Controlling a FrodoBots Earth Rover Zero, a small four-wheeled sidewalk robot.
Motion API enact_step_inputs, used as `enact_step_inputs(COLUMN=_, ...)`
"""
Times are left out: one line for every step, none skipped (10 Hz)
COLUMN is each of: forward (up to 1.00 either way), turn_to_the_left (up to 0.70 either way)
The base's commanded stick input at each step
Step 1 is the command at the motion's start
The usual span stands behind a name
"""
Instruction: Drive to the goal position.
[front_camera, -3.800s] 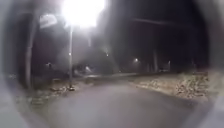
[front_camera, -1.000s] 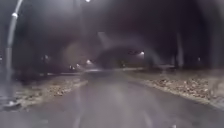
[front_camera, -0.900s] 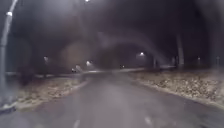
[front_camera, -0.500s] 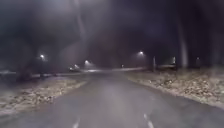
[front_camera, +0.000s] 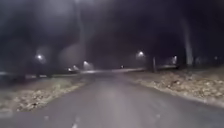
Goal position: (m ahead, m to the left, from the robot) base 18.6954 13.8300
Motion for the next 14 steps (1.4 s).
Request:
enact_step_inputs(forward=1.0, turn_to_the_left=0.1)
enact_step_inputs(forward=1.0, turn_to_the_left=0.11)
enact_step_inputs(forward=1.0, turn_to_the_left=0.11)
enact_step_inputs(forward=1.0, turn_to_the_left=0.1)
enact_step_inputs(forward=1.0, turn_to_the_left=0.1)
enact_step_inputs(forward=1.0, turn_to_the_left=0.1)
enact_step_inputs(forward=1.0, turn_to_the_left=0.11)
enact_step_inputs(forward=1.0, turn_to_the_left=0.1)
enact_step_inputs(forward=1.0, turn_to_the_left=0.1)
enact_step_inputs(forward=1.0, turn_to_the_left=0.11)
enact_step_inputs(forward=1.0, turn_to_the_left=0.1)
enact_step_inputs(forward=1.0, turn_to_the_left=0.1)
enact_step_inputs(forward=1.0, turn_to_the_left=0.1)
enact_step_inputs(forward=1.0, turn_to_the_left=0.09)
